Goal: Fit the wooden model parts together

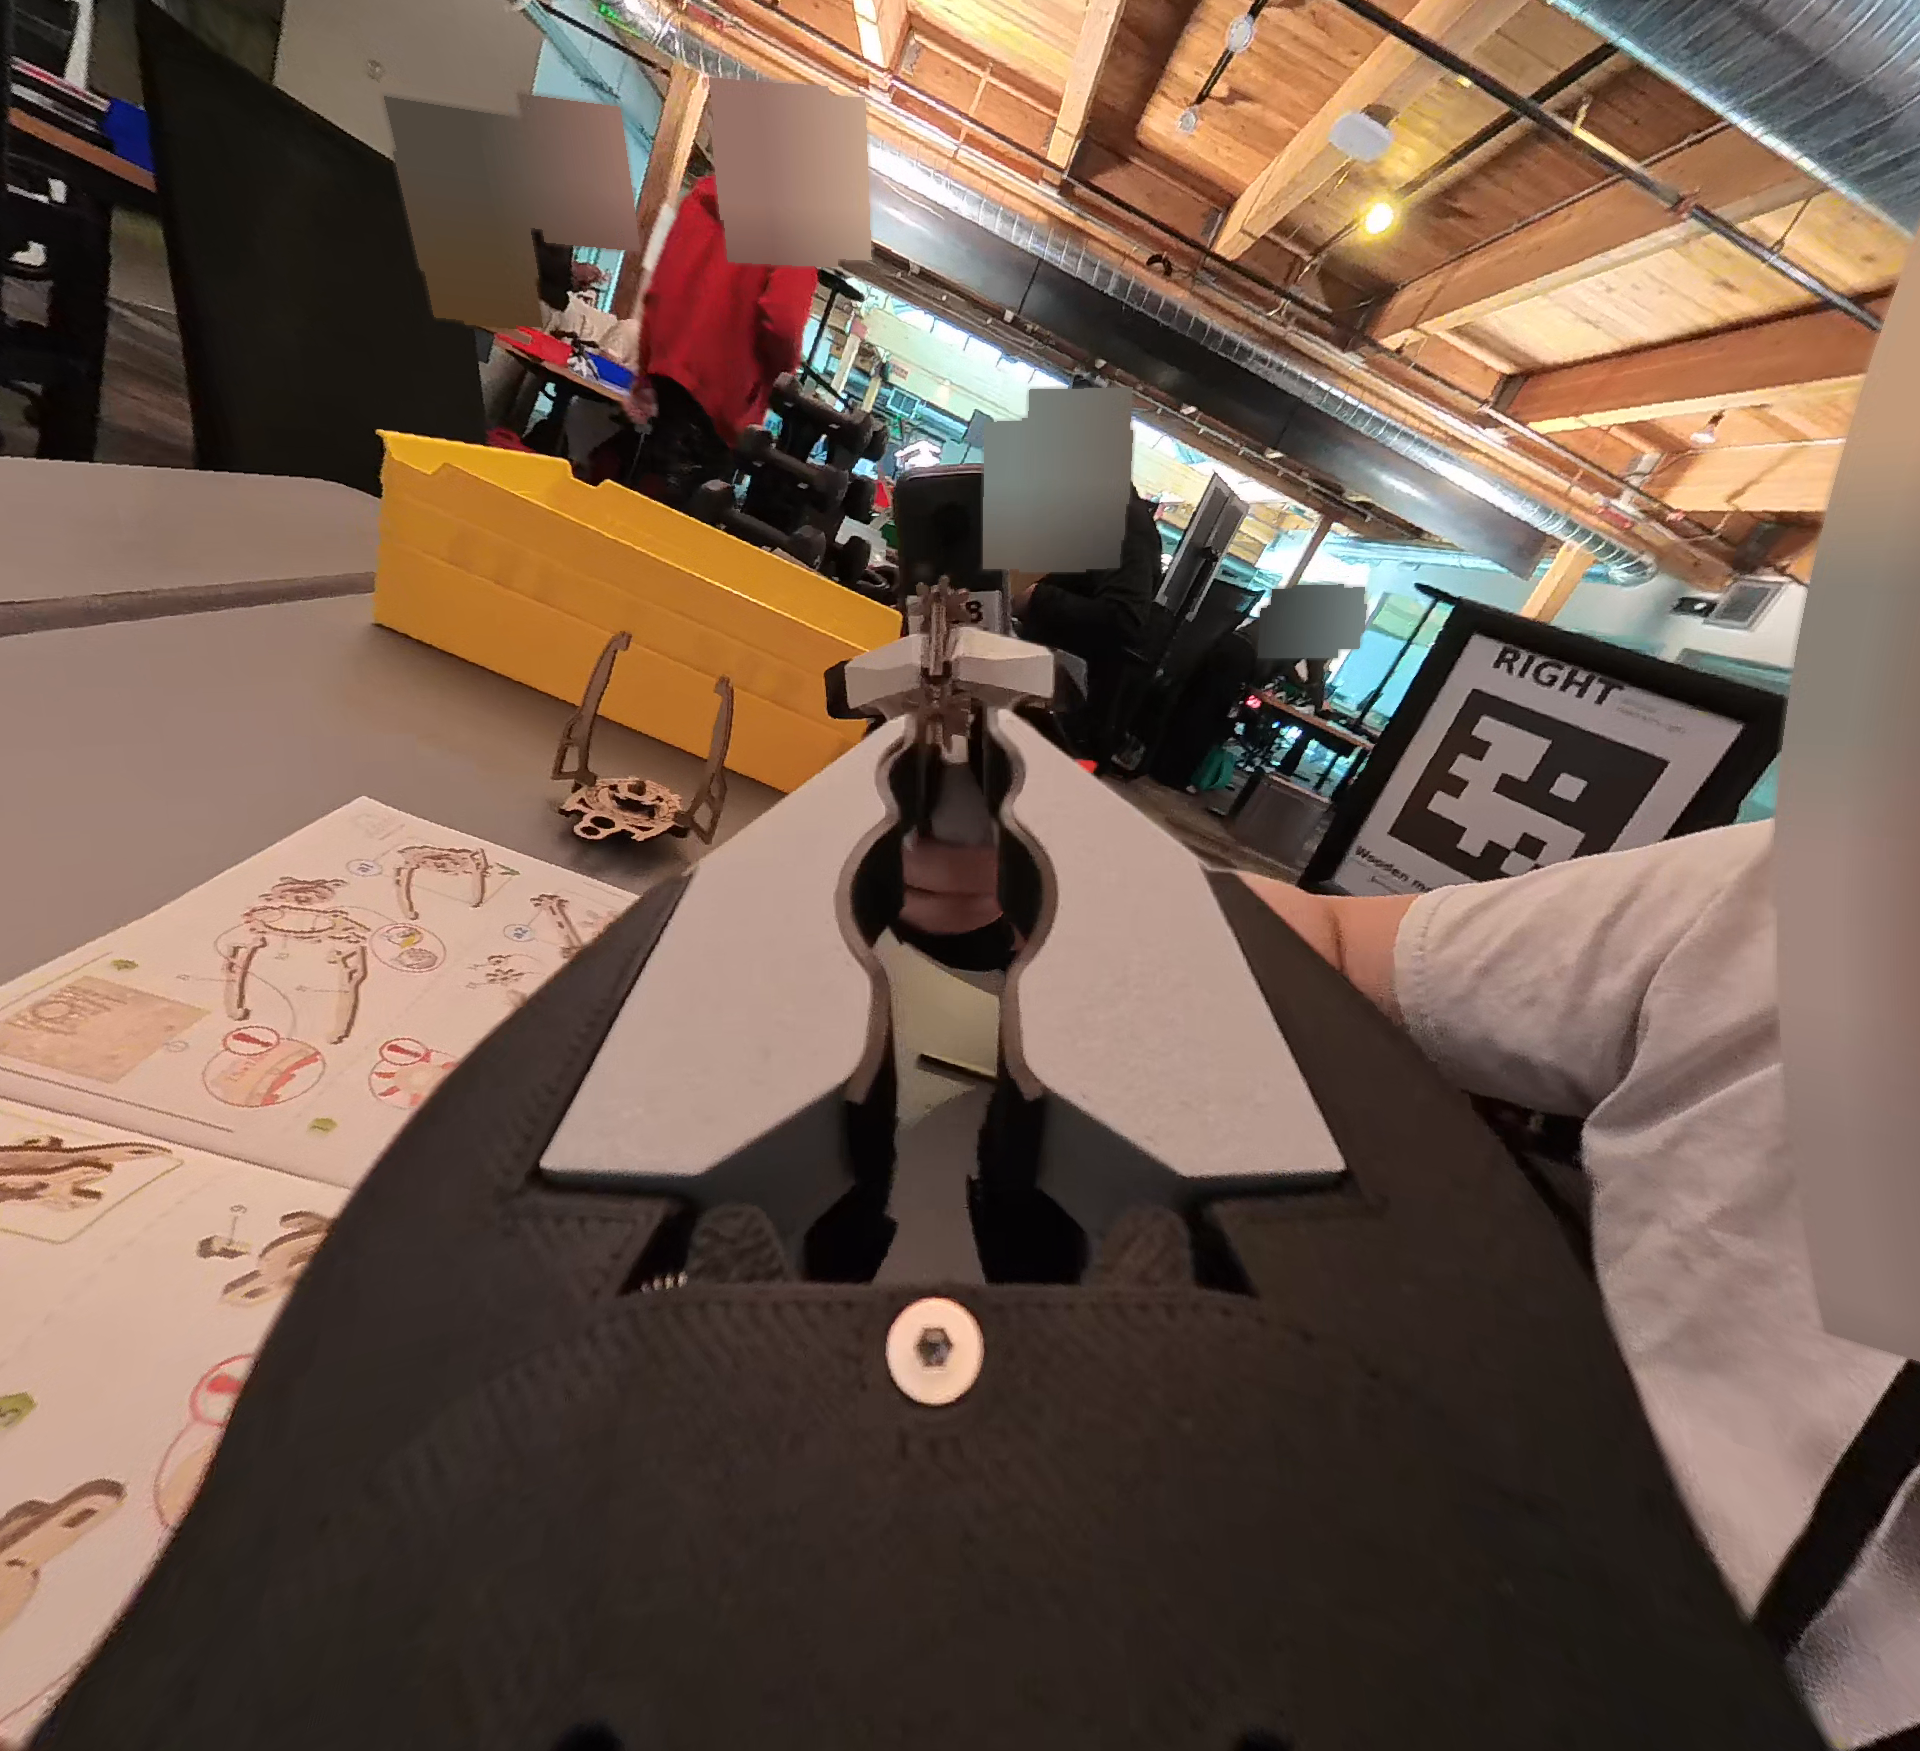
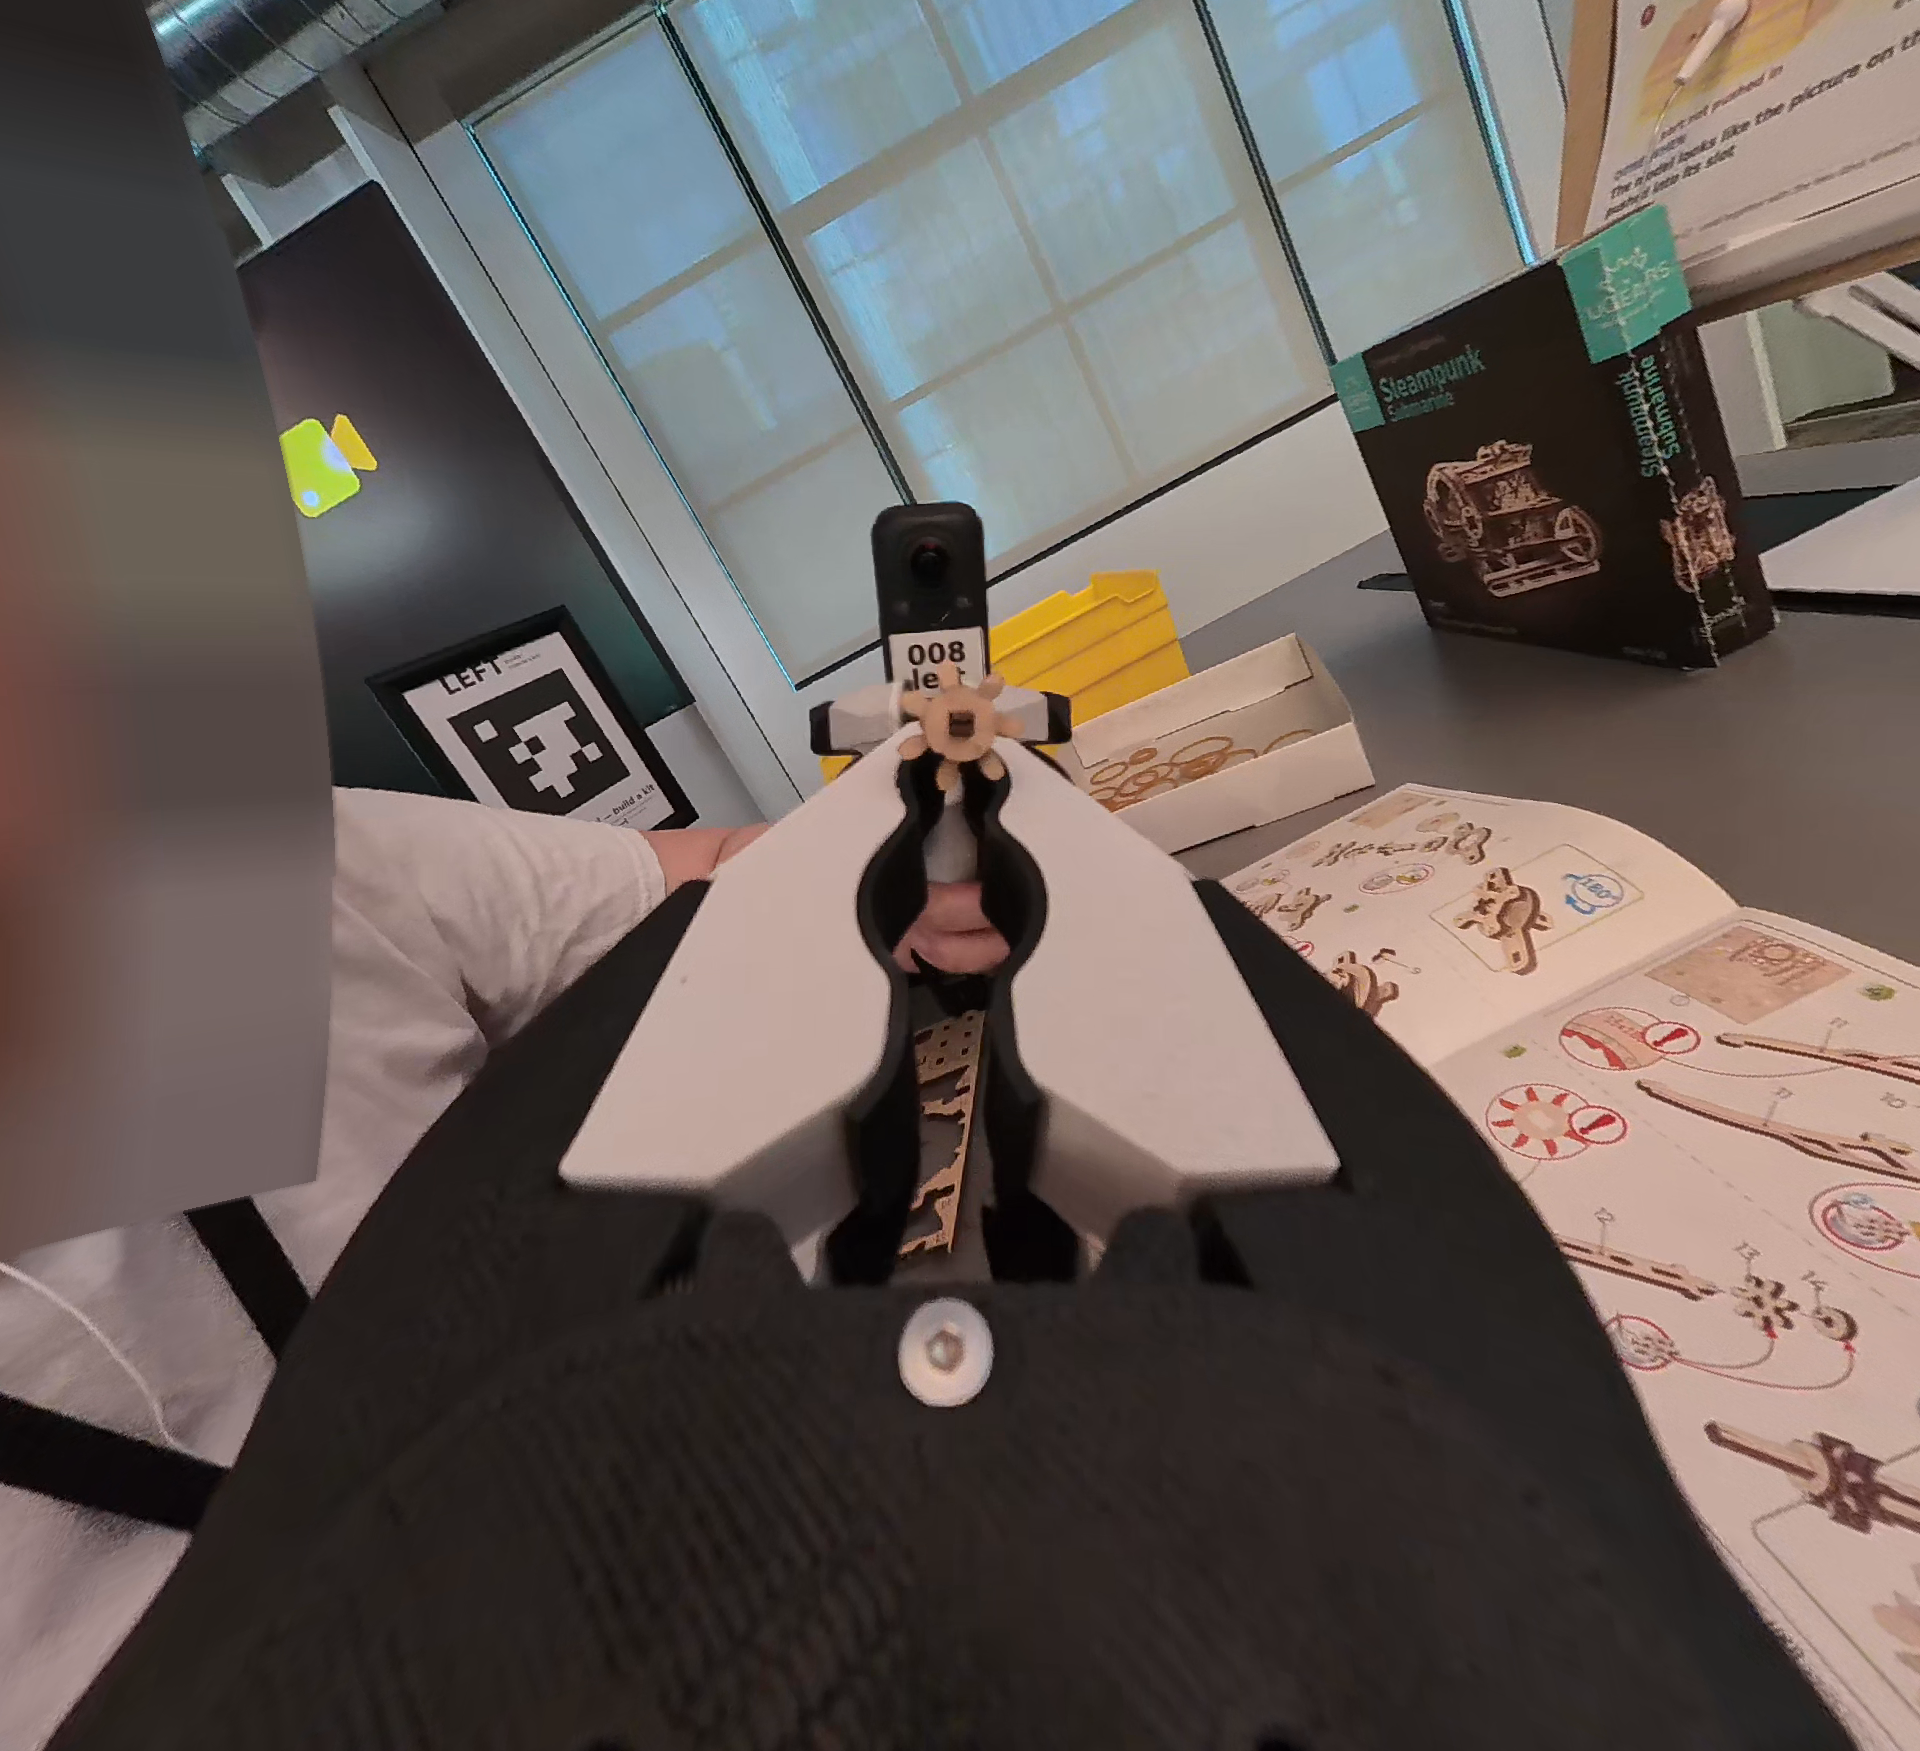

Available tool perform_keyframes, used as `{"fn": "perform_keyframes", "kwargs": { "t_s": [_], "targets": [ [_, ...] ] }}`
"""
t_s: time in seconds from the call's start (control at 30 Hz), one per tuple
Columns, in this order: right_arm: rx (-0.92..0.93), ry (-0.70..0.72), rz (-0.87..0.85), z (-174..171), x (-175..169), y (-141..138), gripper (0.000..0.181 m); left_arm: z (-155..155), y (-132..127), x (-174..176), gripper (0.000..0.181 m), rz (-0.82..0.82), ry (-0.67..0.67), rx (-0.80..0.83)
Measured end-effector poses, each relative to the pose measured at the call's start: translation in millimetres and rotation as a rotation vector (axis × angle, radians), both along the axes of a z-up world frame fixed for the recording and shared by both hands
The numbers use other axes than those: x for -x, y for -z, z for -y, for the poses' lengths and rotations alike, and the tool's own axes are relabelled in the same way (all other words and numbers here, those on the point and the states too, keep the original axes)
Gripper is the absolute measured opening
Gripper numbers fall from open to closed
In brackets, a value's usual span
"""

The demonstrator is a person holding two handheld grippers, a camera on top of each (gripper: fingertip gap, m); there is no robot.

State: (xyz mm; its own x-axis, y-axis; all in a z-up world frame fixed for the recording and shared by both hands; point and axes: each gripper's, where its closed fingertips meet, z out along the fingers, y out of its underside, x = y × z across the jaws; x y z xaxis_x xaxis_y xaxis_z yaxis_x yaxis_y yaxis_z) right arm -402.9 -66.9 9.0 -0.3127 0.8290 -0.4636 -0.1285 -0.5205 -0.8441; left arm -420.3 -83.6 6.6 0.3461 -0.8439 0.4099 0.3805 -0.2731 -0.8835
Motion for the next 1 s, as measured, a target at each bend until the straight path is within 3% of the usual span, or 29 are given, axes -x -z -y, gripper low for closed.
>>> {"fn": "perform_keyframes", "kwargs": {
  "t_s": [1.0],
  "targets": [
    [-0.088, -0.045, 0.084, 16, 4, 5, 0.001, 5, 8, -10, 0.0, -0.051, 0.037, -0.014]
  ]
}}
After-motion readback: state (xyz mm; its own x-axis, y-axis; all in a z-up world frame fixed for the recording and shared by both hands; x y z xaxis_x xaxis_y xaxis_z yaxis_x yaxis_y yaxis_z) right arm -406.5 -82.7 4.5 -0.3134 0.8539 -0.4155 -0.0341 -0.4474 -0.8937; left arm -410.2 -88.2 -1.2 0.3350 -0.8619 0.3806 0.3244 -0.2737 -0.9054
